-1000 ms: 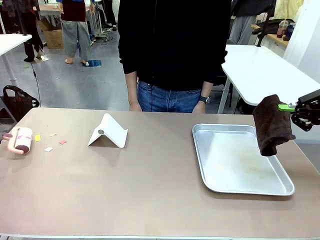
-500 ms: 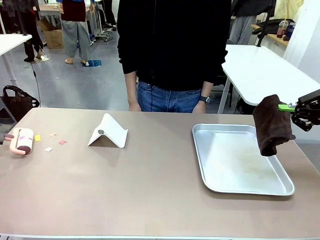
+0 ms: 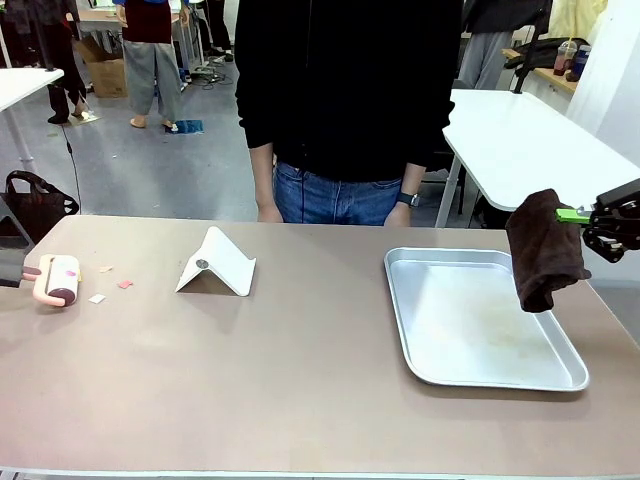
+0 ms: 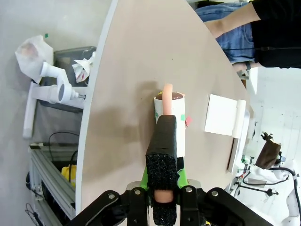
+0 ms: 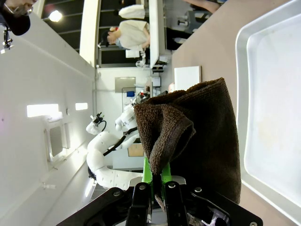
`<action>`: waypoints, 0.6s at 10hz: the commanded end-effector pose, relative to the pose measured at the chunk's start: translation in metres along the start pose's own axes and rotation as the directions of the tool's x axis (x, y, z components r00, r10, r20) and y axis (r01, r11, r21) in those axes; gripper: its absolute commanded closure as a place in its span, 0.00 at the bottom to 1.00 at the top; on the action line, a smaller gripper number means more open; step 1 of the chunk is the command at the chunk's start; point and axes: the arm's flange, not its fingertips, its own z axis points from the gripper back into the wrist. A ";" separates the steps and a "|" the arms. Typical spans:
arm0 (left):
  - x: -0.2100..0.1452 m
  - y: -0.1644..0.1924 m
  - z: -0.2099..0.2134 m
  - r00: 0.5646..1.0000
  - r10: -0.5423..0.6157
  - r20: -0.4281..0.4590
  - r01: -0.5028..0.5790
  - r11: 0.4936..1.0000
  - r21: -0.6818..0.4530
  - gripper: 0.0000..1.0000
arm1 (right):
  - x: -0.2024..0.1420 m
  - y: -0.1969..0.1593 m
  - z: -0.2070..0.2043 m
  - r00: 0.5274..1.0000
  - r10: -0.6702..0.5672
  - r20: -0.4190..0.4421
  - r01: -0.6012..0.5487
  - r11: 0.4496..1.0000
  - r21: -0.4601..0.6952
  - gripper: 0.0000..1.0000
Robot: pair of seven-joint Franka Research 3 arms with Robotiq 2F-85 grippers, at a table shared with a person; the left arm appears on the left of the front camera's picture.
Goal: Clean the surface of the table.
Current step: Clean the area not pointed to by the person.
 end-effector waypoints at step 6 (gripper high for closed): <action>0.018 -0.016 -0.059 0.986 -0.036 -0.163 0.050 0.996 0.078 0.77 | 0.001 0.002 0.000 1.000 0.019 0.000 -0.019 1.000 0.006 0.92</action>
